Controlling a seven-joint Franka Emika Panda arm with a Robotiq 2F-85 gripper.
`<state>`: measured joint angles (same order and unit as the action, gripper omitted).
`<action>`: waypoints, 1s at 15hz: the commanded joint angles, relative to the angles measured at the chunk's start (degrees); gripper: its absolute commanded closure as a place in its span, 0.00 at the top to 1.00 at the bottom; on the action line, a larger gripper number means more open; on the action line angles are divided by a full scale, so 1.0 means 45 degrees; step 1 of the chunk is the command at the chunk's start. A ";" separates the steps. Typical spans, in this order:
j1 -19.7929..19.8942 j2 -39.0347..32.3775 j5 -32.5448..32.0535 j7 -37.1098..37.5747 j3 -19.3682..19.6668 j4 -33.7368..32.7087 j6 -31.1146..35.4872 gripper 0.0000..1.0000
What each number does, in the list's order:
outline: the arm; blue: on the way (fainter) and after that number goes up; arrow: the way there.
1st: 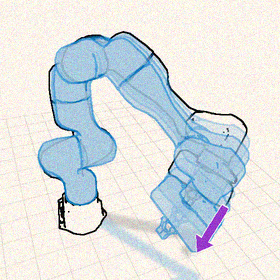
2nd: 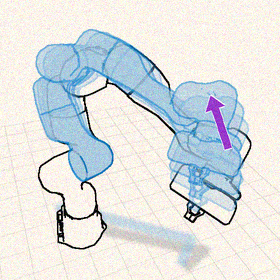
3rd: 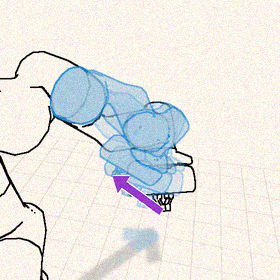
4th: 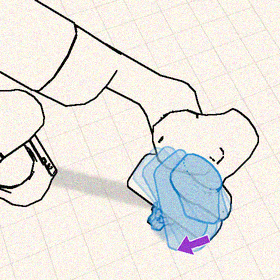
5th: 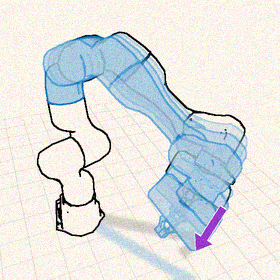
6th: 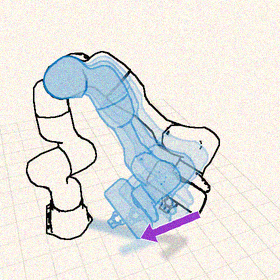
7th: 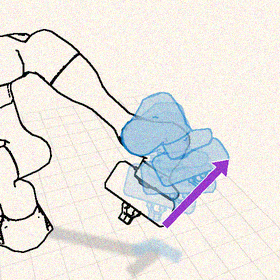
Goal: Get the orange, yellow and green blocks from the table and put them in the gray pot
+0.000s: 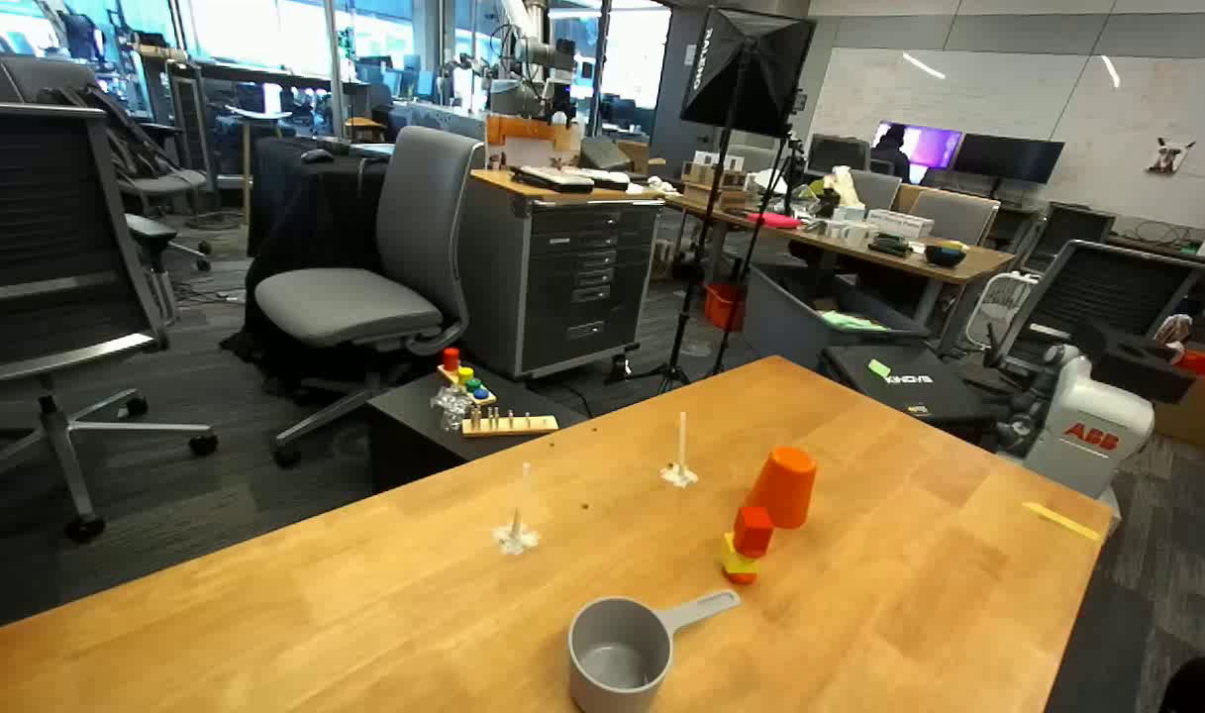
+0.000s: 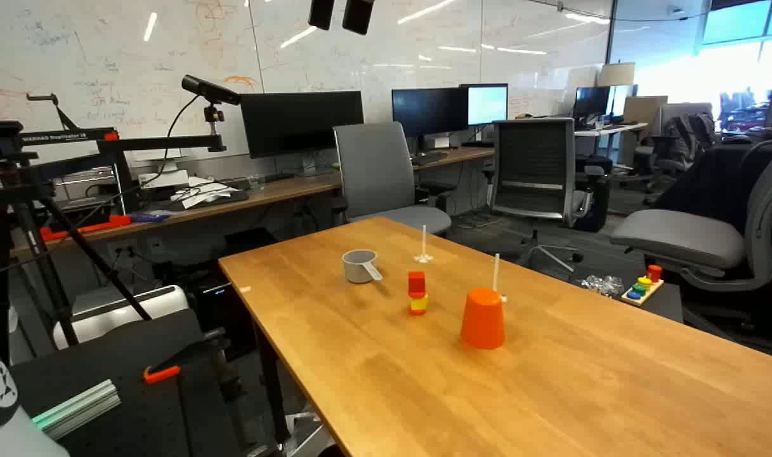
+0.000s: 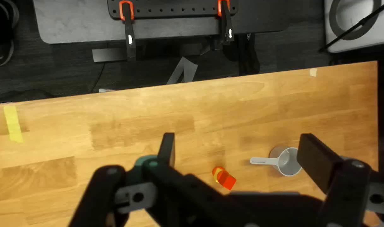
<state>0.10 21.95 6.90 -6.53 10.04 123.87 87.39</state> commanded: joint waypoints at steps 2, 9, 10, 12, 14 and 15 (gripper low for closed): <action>0.0350 -0.0027 0.0086 -0.0104 -0.0288 -0.0080 -0.0038 1.00; 0.0340 -0.0345 0.0179 0.0306 -0.0477 -0.0092 0.0473 1.00; 0.0288 -0.0607 0.0293 0.0442 -0.0595 -0.0168 0.0749 1.00; 0.0162 -0.1132 0.0211 0.0810 -0.0965 -0.0346 0.1350 1.00; 0.0052 -0.1905 0.0103 0.1251 -0.1390 -0.0712 0.2067 1.00; 0.0000 -0.2324 0.0105 0.1506 -0.1602 -0.0938 0.2402 1.00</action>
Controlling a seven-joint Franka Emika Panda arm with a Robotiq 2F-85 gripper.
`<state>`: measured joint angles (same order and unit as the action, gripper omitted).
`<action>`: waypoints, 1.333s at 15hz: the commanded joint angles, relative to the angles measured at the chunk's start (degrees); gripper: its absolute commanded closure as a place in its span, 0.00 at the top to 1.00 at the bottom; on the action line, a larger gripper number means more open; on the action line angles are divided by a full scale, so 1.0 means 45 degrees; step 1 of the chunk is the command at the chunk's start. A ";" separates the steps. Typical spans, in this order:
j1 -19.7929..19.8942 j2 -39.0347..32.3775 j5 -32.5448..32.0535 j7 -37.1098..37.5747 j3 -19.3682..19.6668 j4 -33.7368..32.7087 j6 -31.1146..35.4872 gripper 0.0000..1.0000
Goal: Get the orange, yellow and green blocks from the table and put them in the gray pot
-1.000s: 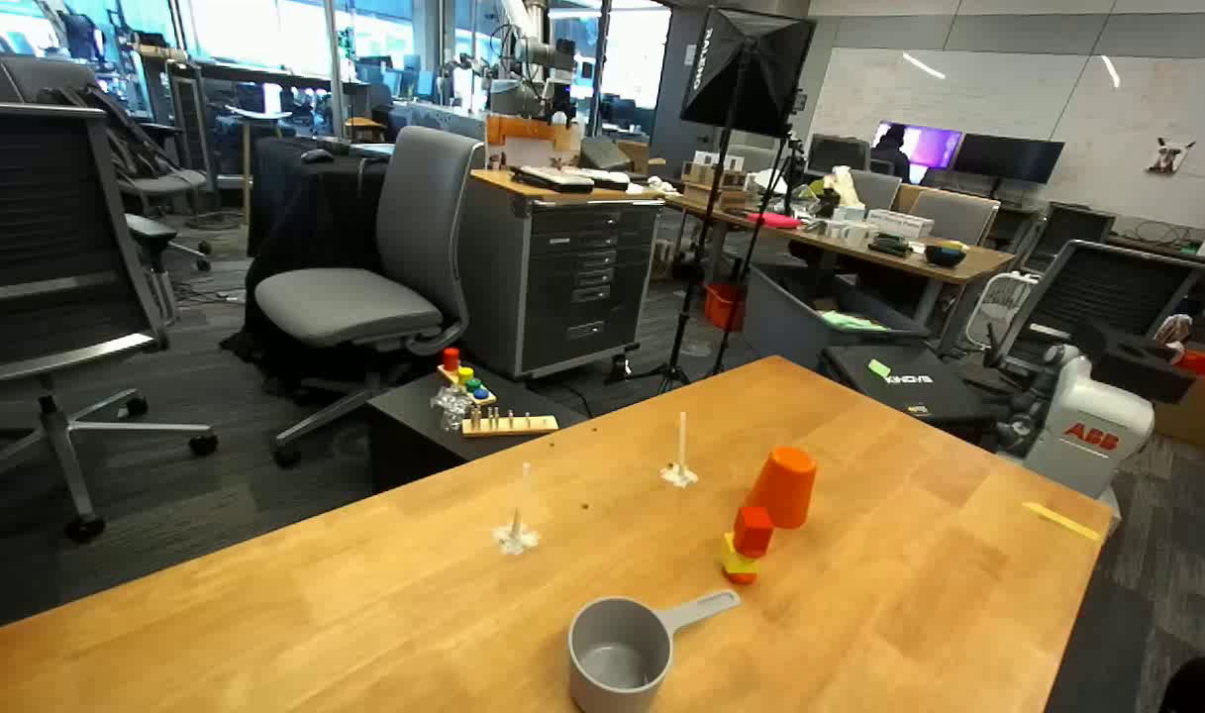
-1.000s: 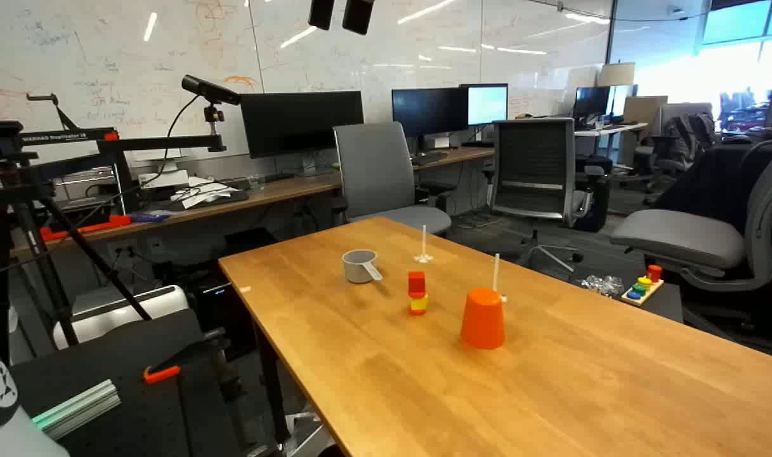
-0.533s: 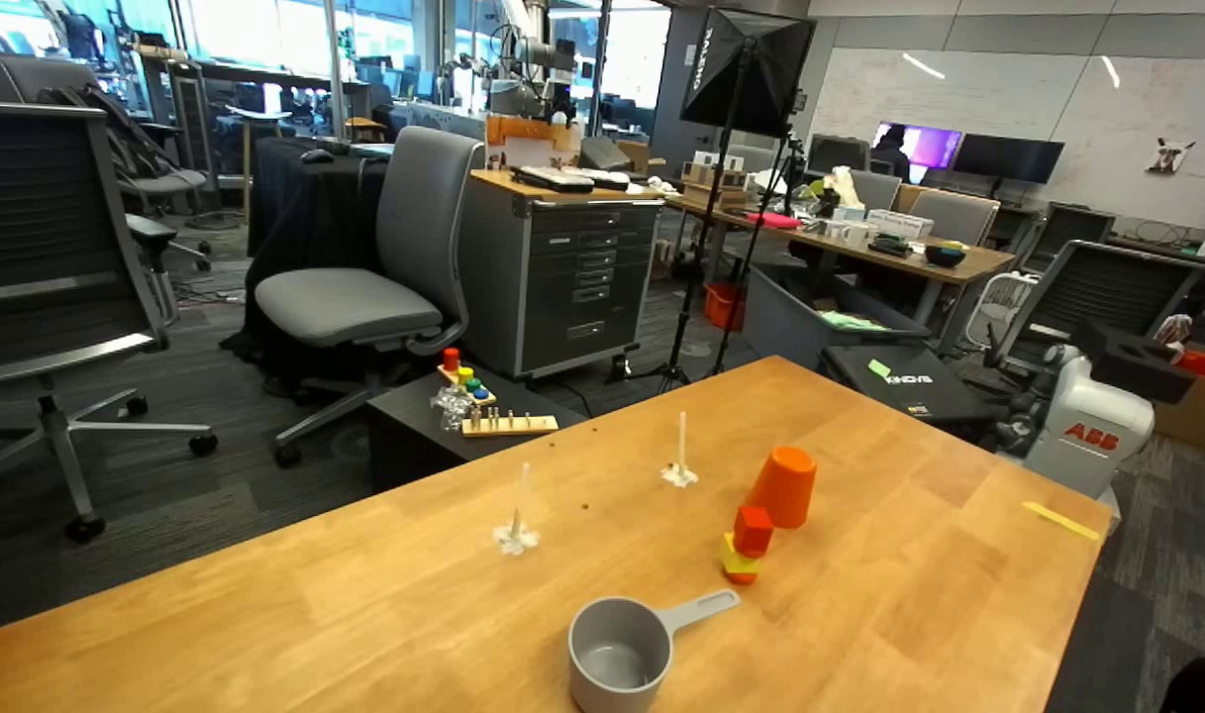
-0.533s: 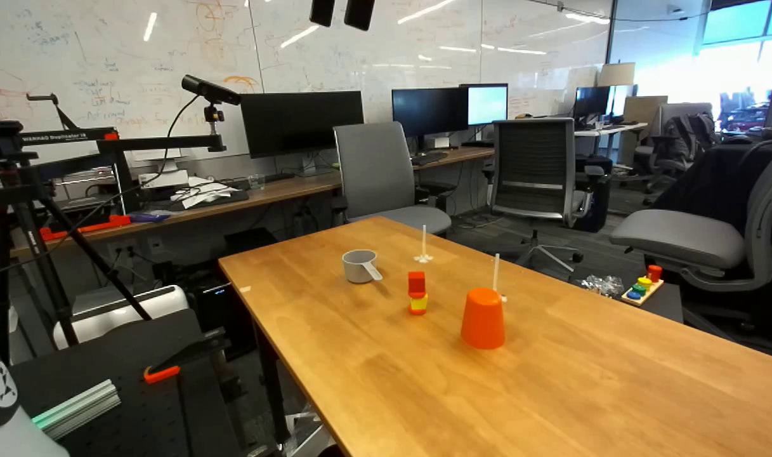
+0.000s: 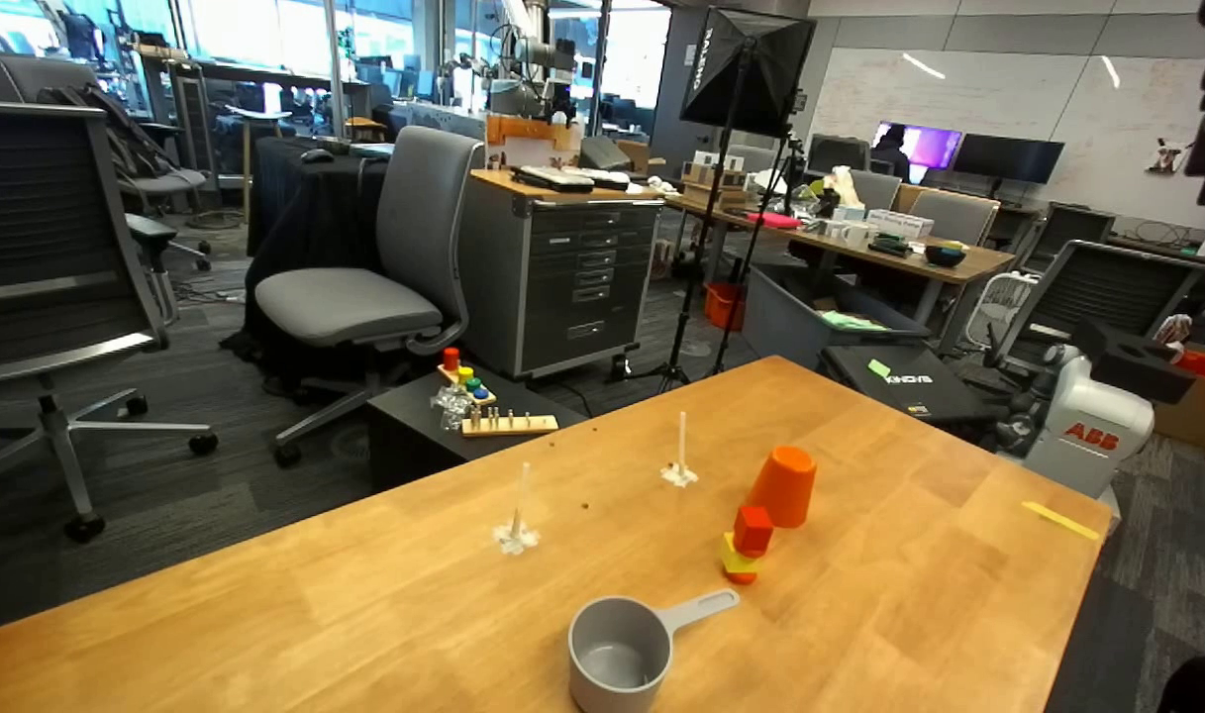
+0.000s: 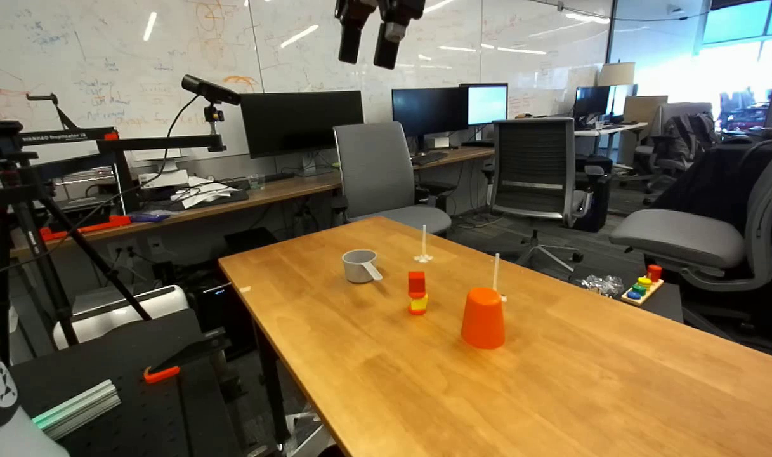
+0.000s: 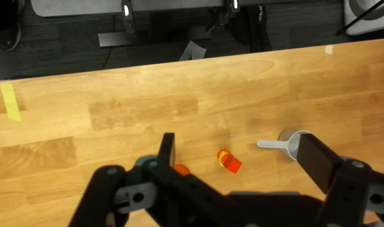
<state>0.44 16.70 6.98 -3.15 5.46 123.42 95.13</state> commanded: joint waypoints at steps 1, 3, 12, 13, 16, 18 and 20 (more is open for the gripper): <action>-0.0124 -0.1568 -0.0021 0.1115 -0.0830 -0.1002 0.1220 1.00; -0.0213 -0.2364 -0.0120 0.1765 -0.1188 -0.1344 0.1915 1.00; -0.0754 -0.6829 -0.1403 0.4448 -0.1647 -0.2953 0.3672 1.00; -0.0845 -0.7241 -0.1298 0.4556 -0.1647 -0.3024 0.3533 1.00; -0.0896 -0.7236 -0.1208 0.4180 -0.1543 -0.2535 0.3645 1.00; -0.0993 -0.7639 -0.1205 0.4286 -0.1542 -0.2742 0.3642 1.00; -0.1000 -0.7672 -0.1205 0.4304 -0.1540 -0.2862 0.3623 1.00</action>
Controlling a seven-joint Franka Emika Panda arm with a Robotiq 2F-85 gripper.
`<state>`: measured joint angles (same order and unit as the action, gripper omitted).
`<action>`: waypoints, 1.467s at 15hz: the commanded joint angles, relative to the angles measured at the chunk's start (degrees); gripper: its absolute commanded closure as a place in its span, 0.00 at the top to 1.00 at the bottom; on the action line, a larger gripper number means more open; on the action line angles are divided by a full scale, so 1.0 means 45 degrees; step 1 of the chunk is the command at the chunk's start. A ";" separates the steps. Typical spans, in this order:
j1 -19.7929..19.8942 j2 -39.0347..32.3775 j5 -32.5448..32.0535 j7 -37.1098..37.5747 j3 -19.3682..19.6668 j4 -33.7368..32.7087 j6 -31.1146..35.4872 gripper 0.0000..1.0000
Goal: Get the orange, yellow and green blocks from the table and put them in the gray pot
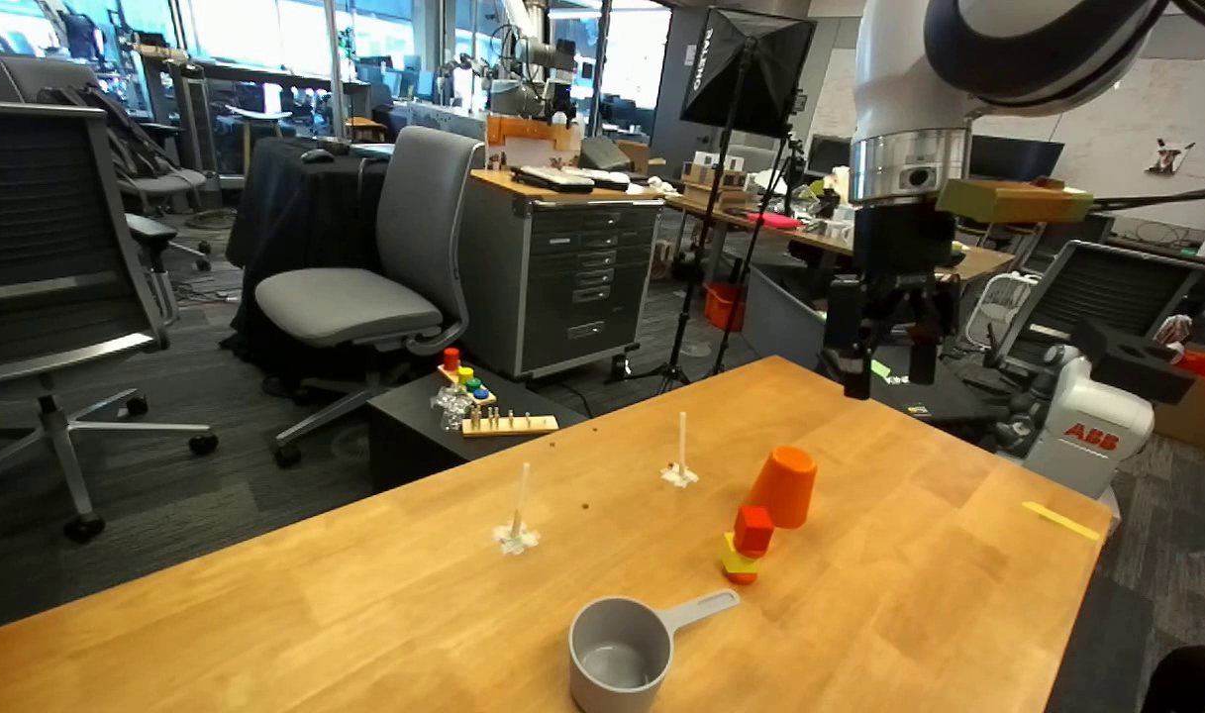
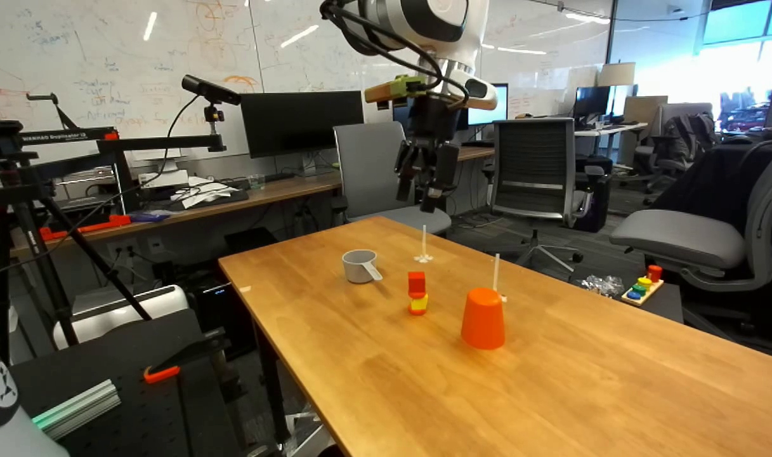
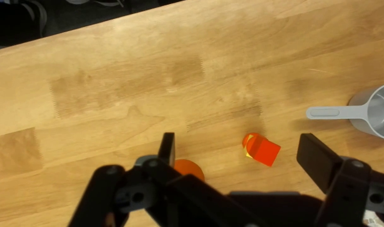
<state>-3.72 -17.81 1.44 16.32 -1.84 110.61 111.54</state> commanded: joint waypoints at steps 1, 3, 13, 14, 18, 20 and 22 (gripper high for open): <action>-0.0075 0.0002 0.0026 -0.0019 0.0082 -0.0059 -0.0032 1.00; -0.0130 -0.0261 0.0136 -0.0179 -0.0029 -0.0284 0.0316 1.00; -0.1312 -0.2202 -0.2208 -0.2733 -0.0595 -0.2169 -0.4462 1.00; -0.1337 -0.2303 -0.2272 -0.3217 -0.0696 -0.2381 -0.4875 1.00; -0.1763 -0.3017 -0.3860 -0.4152 -0.0725 -0.3992 -0.6608 1.00; -0.1651 -0.3269 -0.3351 -0.3128 -0.0655 -0.4571 -0.5567 1.00; -0.1497 -0.3562 -0.2436 -0.2196 -0.0613 -0.5127 -0.4864 1.00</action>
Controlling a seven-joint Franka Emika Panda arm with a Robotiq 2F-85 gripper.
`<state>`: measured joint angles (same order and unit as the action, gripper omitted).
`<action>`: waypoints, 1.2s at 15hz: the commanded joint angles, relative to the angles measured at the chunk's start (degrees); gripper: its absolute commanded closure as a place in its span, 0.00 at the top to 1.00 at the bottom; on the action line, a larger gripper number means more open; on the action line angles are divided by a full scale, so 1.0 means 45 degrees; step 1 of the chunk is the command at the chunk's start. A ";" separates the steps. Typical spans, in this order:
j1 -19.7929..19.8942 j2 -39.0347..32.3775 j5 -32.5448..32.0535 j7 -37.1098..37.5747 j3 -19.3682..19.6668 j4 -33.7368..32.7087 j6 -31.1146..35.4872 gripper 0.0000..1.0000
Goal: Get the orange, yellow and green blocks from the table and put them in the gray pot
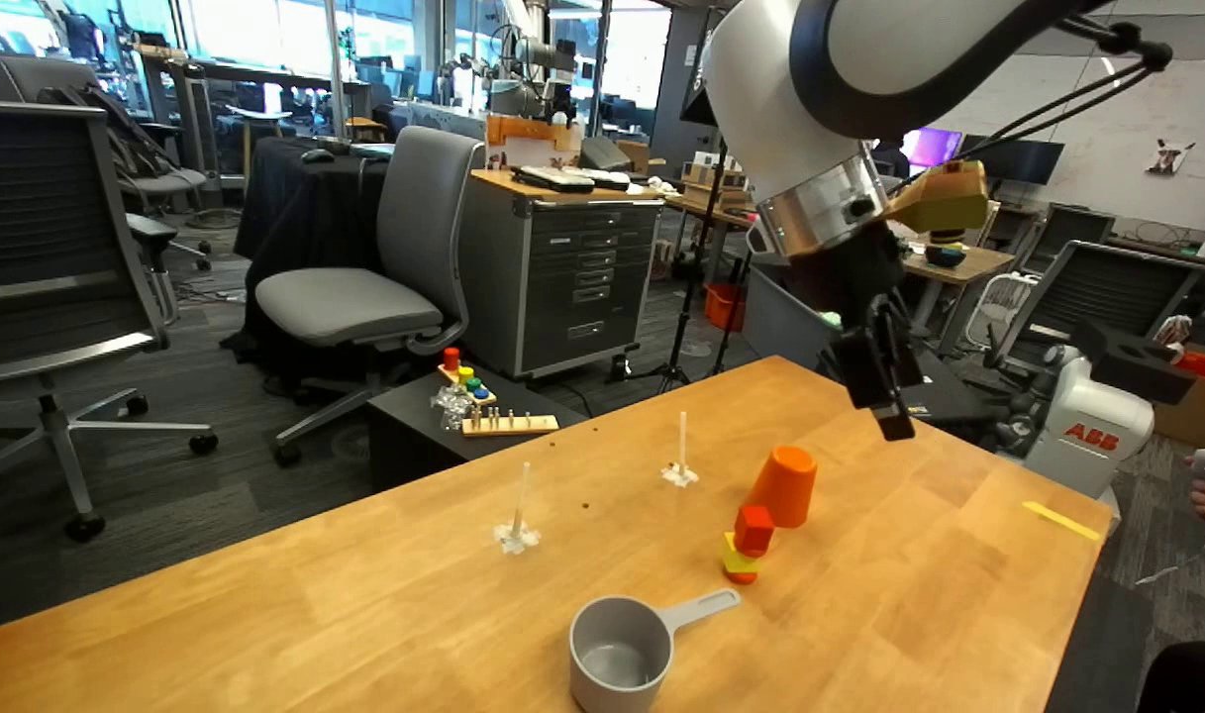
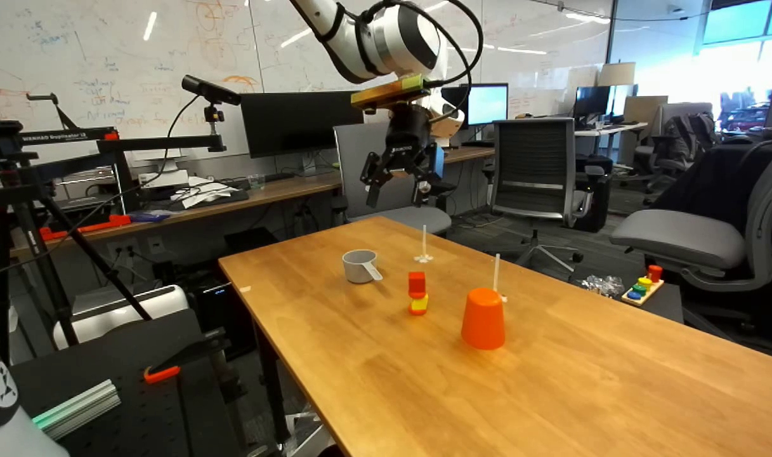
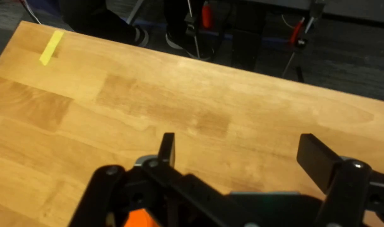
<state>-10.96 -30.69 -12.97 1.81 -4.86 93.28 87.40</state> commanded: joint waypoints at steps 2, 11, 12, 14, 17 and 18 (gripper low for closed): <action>0.0050 -0.1012 0.1215 0.1741 0.0127 -0.1711 0.1028 1.00; -0.0012 -0.1261 0.0712 -0.0994 -0.0282 -0.2018 -0.0032 1.00; -0.0059 -0.1352 0.0619 -0.1476 -0.0356 -0.2162 -0.0371 1.00; -0.0188 -0.1502 0.0427 -0.2387 -0.0531 -0.2467 -0.1168 1.00; -0.0364 -0.2077 -0.0008 -0.3694 -0.0690 -0.3444 -0.2833 1.00; -0.0608 -0.2407 -0.0347 -0.3301 -0.0496 -0.3986 -0.3896 1.00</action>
<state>-12.05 -36.99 -11.26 -11.14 -7.53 83.46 80.71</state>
